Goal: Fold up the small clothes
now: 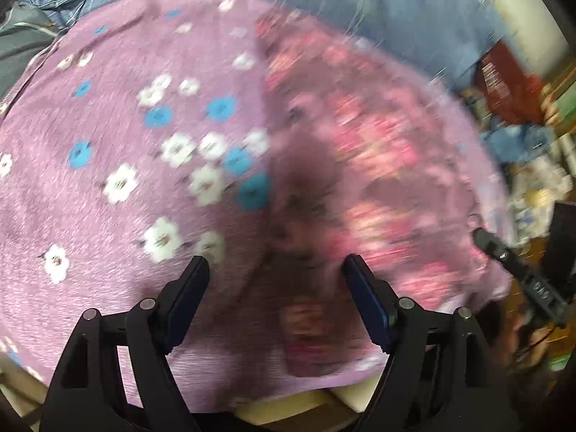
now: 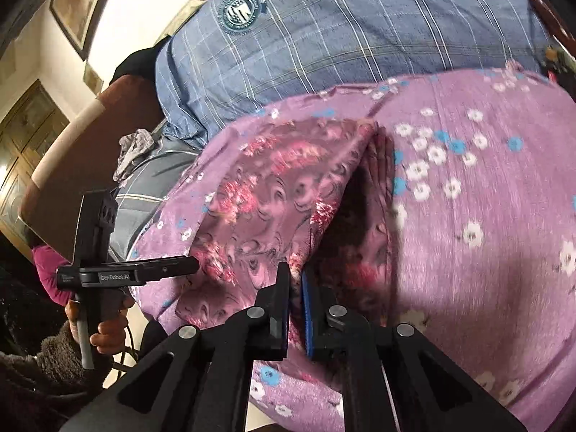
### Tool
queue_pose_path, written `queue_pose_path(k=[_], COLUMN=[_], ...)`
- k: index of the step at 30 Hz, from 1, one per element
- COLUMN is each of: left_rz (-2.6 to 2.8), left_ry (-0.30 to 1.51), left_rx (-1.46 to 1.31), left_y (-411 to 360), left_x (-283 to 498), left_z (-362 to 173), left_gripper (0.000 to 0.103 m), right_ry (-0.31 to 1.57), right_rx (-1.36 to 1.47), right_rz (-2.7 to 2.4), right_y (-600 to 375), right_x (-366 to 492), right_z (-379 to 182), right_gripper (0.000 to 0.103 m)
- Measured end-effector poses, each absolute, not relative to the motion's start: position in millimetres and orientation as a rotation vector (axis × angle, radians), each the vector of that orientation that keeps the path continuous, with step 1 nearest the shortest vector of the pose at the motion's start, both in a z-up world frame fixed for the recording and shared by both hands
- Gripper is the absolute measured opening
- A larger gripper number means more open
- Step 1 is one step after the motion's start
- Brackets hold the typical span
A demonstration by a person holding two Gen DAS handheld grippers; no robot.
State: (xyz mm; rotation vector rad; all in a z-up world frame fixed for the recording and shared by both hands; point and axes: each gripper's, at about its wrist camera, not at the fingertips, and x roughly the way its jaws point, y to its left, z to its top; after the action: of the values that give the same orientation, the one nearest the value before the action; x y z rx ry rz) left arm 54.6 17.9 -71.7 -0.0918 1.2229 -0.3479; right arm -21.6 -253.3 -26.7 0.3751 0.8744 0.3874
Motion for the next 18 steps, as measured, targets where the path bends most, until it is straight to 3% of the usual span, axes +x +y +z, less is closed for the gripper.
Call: queue_pose_path(k=[4,7,9,11,13,15,16,17,18], left_rz=[-0.397,-0.488,-0.516,-0.531,-0.516,-0.503,-0.516,-0.530,-0.551], left_ry=[1.232,1.212,1.216,1.234,1.260,1.248,1.236,1.231,1.225], left_rx=[-0.107,-0.105,-0.083,-0.064,-0.025,-0.007,0.001,0.004,0.005], left_y=[20.4,19.3,20.0,14.9,8.5,6.1,4.8,1.9,1.0], left_x=[51.1,41.3,30.7,25.0,22.5,19.2,17.2,15.2,16.0], left_z=[-71.2,-59.1,-59.7,-67.2,-78.9,-77.5,-72.1,-65.7,-60.3], left_gripper=[0.078,0.078,0.078,0.078,0.078,0.076,0.066,0.051,0.045], right_ry=[0.990,0.978,0.980,0.991,1.029,1.048,1.048,1.024,1.002], right_rx=[0.397,0.461,0.466,0.448,0.414,0.351,0.334,0.358,0.398], right_rz=[0.304,0.338,0.354,0.353,0.360,0.334,0.344,0.354,0.380], right_y=[-260.0,-266.3,-269.2,-270.1,-266.4,-260.9,-259.0,-260.9,-264.0], right_x=[-10.4,-11.2,-14.3,-19.5,-22.9,-24.6,-25.4,-28.3,-31.7], right_z=[-62.7,-50.5,-44.0,-46.0,-56.2,-64.5,-64.0,-58.2,-51.5], right_gripper=[0.007,0.019,0.051,0.059,0.058,0.030,0.011,0.010,0.010])
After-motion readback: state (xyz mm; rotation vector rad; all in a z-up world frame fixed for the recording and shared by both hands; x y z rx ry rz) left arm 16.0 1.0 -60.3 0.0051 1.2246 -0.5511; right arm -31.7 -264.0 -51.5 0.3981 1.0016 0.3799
